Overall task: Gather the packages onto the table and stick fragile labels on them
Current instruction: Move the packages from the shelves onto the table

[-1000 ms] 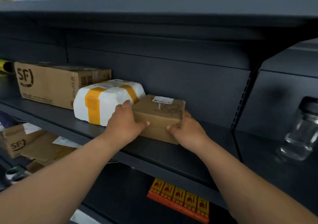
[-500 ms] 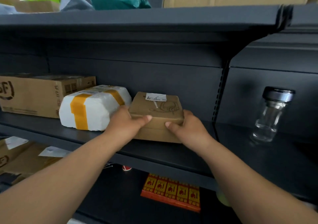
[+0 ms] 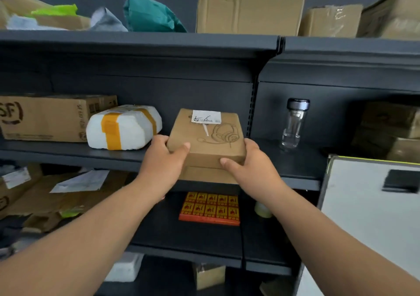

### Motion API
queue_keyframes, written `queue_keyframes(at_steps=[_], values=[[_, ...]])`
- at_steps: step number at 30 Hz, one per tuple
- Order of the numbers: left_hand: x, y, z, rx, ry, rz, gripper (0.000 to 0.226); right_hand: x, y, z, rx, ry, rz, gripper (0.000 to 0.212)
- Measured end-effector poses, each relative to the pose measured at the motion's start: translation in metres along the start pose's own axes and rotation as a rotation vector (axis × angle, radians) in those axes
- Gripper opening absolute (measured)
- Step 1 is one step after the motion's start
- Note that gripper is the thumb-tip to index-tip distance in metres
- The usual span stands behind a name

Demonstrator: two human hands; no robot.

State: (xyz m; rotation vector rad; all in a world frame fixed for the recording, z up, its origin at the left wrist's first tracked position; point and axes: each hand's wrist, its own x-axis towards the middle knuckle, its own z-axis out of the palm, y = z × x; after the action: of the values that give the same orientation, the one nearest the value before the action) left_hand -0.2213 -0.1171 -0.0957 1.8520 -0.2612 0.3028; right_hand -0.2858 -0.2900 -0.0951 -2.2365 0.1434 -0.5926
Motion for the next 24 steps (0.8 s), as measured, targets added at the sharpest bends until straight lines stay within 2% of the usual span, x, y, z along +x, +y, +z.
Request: queue_keyframes(at_steps=[5,11,15,21,24], values=[[-0.074,-0.002,-0.014,-0.019,-0.042,0.028,0.032,-0.088,-0.002,-0.014,0.051,0.019,0.089,0.056],[-0.150,0.015,-0.010,-0.016,-0.210,0.034,0.035,-0.174,0.005,-0.053,0.129,0.112,0.240,0.042],[-0.188,0.036,0.010,-0.021,-0.342,0.070,0.047,-0.210,0.018,-0.095,0.148,0.234,0.367,0.029],[-0.231,0.064,0.066,0.103,-0.612,0.183,0.087,-0.254,0.061,-0.159,0.174,0.367,0.490,0.035],[-0.246,0.073,0.109,0.100,-0.749,0.196,0.084,-0.275,0.094,-0.190,0.175,0.333,0.536,0.036]])
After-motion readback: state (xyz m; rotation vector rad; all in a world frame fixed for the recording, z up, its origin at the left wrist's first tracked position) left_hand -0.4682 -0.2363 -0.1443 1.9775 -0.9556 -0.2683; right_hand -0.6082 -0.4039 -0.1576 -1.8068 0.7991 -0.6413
